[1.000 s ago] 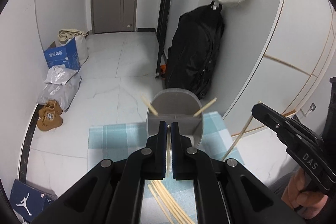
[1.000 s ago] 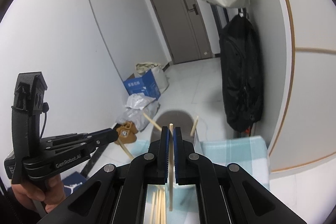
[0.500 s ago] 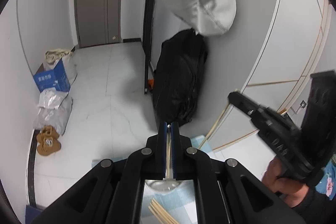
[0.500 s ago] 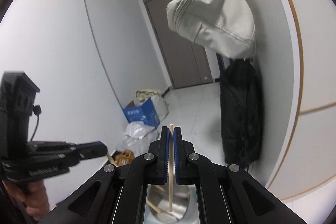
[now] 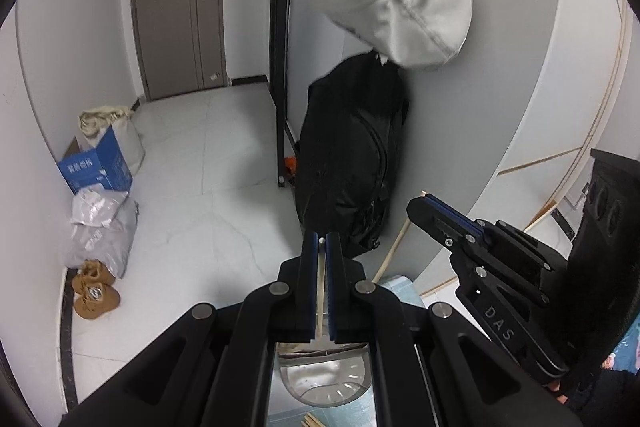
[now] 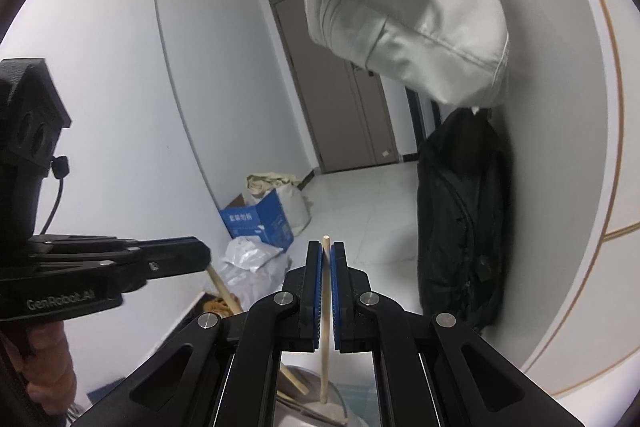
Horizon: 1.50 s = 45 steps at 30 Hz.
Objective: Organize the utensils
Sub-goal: 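Carry both held chopsticks up over the white holder and lower them in, then open both grippers and lift them out of the white holder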
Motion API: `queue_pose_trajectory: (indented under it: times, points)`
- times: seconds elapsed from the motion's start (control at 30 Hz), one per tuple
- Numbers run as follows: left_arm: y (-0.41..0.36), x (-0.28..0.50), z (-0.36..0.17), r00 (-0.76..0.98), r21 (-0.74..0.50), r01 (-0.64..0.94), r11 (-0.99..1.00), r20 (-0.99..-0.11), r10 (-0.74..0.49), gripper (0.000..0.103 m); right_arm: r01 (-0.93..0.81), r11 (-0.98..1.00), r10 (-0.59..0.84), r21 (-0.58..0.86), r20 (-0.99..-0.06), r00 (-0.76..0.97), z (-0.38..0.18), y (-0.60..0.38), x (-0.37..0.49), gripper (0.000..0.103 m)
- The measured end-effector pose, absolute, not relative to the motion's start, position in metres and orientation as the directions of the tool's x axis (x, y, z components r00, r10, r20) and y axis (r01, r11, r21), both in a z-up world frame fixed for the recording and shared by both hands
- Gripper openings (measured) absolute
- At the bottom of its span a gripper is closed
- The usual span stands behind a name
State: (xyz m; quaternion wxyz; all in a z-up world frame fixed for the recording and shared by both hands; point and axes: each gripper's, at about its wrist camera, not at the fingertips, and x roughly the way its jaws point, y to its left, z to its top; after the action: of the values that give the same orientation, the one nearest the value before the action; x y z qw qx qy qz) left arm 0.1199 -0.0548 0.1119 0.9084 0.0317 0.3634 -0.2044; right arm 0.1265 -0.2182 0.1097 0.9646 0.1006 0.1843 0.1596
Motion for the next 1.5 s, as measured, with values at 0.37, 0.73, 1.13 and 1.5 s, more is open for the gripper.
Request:
queue_pose_trajectory:
  times: [0.37, 0.73, 1.13, 1.5]
  points:
    - [-0.053, 0.131, 0.076, 0.573, -0.14, 0.401, 0.905, -0.733, -0.367, 0.0, -0.293, 0.926, 0.369, 0.238, -0.409, 0.834, 0.071, -0.211, 0.133, 0.003]
    - [-0.053, 0.133, 0.059, 0.479, -0.198, 0.384, 0.902, -0.792, -0.378, 0.001, -0.278, 0.918, 0.395, 0.283, -0.57, 0.721, 0.032, -0.206, 0.135, 0.006]
    - [-0.032, 0.087, 0.082, 0.643, -0.166, 0.234, 0.958, -0.713, -0.28, 0.051, -0.204, 0.917, 0.367, 0.343, -0.527, 0.766, 0.057, -0.24, 0.075, 0.052]
    - [-0.037, 0.049, 0.089, 0.69, -0.136, 0.219, 0.966, -0.678, -0.252, 0.059, -0.219, 0.92, 0.36, 0.325, -0.485, 0.797, 0.069, -0.239, 0.026, 0.064]
